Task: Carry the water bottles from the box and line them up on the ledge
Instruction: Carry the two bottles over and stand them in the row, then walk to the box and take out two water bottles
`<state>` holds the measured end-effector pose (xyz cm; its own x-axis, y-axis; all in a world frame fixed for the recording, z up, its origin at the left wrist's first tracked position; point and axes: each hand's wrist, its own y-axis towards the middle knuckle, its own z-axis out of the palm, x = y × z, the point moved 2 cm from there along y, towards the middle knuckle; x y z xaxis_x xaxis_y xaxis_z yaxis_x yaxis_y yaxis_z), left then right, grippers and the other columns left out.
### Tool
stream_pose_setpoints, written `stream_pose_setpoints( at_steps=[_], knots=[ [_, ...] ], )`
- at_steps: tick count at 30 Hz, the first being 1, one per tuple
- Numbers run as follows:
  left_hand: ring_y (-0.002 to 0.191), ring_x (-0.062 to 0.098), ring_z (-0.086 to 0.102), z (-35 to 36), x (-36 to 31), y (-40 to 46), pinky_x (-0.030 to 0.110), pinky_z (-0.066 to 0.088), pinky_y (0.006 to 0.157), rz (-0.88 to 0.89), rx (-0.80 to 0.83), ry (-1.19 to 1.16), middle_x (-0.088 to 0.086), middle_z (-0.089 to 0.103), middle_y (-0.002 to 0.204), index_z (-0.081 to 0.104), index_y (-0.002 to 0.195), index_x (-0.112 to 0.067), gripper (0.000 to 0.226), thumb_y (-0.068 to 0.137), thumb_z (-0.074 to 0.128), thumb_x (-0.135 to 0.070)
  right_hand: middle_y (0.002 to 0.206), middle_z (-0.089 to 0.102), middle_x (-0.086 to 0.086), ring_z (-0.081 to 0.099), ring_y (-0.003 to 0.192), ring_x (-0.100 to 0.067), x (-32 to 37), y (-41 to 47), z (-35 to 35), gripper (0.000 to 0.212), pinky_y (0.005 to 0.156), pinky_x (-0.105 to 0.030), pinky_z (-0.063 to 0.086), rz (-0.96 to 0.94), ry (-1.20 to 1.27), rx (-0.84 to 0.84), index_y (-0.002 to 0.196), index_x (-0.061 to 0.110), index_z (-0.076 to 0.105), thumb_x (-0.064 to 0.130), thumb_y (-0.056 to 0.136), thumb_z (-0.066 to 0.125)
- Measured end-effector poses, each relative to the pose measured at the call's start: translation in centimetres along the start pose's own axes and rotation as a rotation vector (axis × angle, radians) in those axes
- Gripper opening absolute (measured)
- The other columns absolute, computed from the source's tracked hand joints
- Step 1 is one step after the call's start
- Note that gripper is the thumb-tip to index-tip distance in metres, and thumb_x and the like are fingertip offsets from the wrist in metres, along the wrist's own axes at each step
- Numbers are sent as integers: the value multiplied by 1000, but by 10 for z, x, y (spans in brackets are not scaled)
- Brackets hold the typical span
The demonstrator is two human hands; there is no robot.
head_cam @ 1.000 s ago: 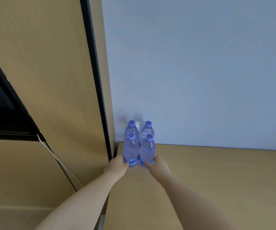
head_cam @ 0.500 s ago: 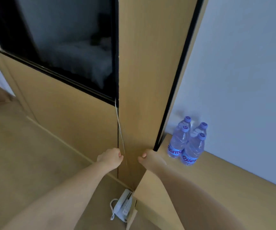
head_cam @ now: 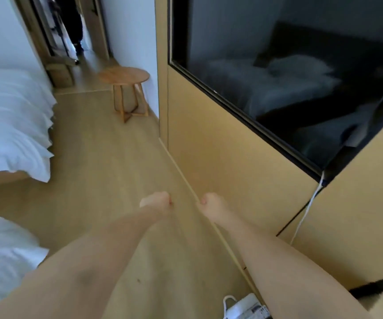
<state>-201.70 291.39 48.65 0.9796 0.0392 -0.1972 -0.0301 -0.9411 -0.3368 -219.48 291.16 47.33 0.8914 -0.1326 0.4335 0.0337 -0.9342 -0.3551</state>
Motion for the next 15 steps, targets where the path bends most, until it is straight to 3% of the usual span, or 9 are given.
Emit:
stream_pose_setpoints(
  at_steps=[6, 15],
  knots=[
    [110, 29, 62, -38, 130, 47, 33, 49, 85, -149, -25, -18, 10, 64, 119, 62, 114, -16, 32, 96, 42, -33, 116, 65, -14, 61, 110, -31, 131, 85, 43, 40, 91, -37, 49, -92, -26, 90, 111, 11, 62, 47, 95, 54],
    [110, 24, 59, -57, 259, 128, 30, 43, 82, -348, 91, -115, 3, 62, 119, 56, 120, -18, 32, 98, 39, -34, 117, 64, -15, 60, 108, -31, 254, 198, 96, 35, 85, -34, 45, -214, -155, 237, 112, 10, 59, 41, 97, 52]
  ],
)
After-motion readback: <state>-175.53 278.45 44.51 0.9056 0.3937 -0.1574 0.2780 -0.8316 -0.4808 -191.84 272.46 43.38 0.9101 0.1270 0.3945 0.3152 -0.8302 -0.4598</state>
